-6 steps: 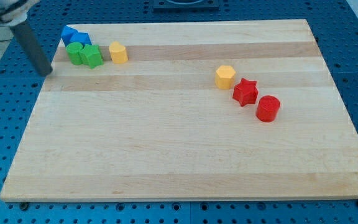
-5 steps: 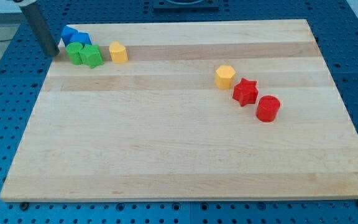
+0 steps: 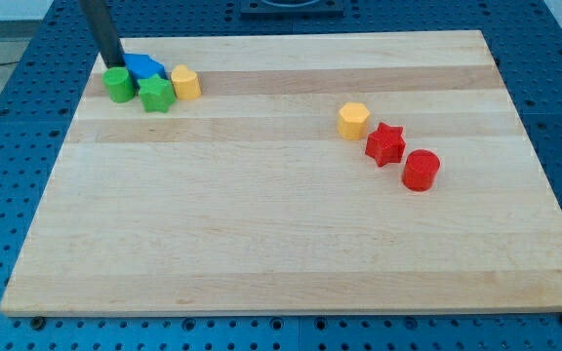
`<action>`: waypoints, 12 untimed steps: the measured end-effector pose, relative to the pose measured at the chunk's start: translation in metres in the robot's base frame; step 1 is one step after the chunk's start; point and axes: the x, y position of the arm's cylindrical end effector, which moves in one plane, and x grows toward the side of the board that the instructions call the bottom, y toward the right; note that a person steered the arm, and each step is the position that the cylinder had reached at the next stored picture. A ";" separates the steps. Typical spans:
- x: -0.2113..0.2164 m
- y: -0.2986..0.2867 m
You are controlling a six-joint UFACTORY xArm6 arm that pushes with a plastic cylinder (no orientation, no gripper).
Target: Move the blue cube diagonally bottom left to the yellow heart
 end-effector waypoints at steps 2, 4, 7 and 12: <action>0.055 0.092; 0.065 0.126; 0.044 0.213; 0.034 0.226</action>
